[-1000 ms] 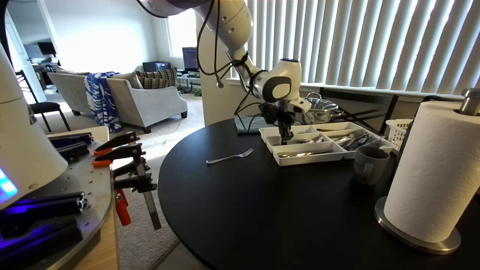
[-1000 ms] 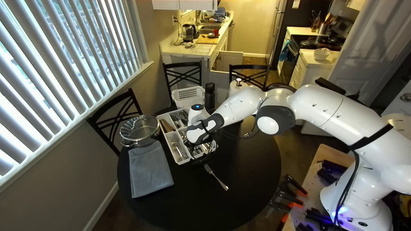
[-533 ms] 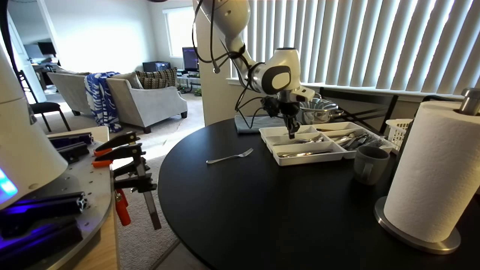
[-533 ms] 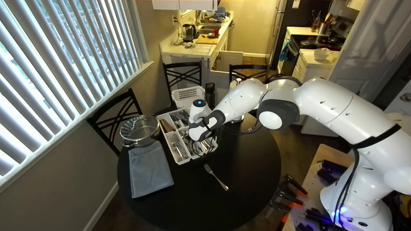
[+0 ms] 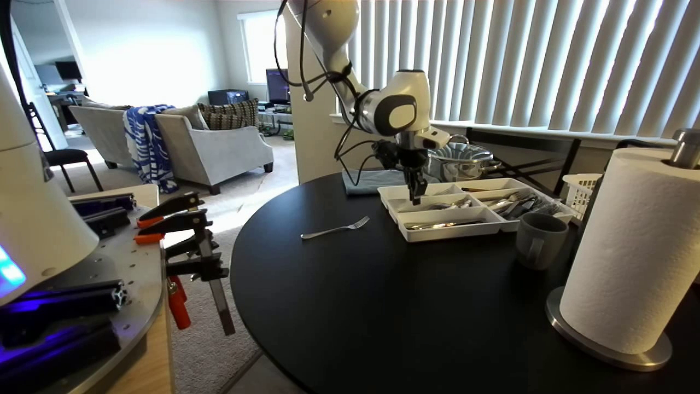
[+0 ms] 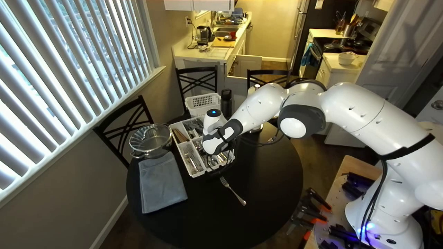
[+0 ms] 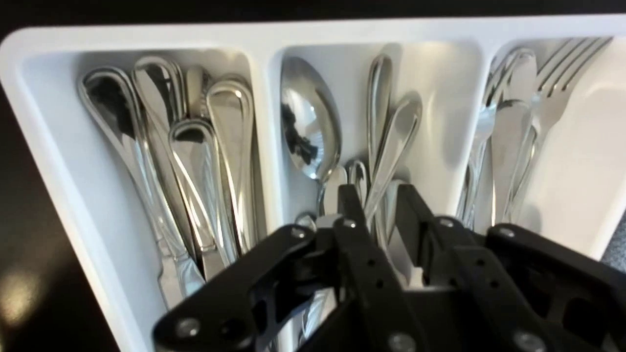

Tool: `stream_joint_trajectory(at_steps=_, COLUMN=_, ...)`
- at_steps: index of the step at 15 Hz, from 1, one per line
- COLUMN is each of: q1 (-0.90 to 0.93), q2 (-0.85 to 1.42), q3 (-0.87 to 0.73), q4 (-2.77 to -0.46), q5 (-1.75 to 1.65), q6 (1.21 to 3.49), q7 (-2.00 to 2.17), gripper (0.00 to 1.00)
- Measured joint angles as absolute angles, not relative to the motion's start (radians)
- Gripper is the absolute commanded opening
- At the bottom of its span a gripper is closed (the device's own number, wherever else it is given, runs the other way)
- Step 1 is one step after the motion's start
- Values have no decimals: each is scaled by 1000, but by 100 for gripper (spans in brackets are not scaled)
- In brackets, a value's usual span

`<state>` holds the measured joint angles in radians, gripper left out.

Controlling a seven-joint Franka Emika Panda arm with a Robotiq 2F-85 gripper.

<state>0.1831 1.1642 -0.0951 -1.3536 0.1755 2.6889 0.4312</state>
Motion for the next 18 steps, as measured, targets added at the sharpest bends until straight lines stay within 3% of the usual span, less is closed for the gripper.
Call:
stream_joint_trajectory(at_steps=2, q1=179, q2=1189, q3=-86, q4=-1343, q5=175, q6=2673, q7=431, gripper=69)
stream_joint_trajectory(at_steps=4, q1=173, q2=1217, q3=-78, q4=-1319, q5=175, q6=2666, q7=431, gripper=29)
stream_joint_trajectory(at_steps=5, q1=173, q2=1228, q3=-77, q4=-1303, q5=175, q6=2659, q7=431, gripper=28)
stream_joint_trajectory(at_steps=9, q1=172, q2=1266, q3=-70, q4=-1248, q5=175, q6=2624, q7=431, gripper=3)
stream_joint_trajectory(at_steps=18, q1=174, q2=1277, q3=-66, q4=-1218, q5=173, q6=2617, q7=431, gripper=0)
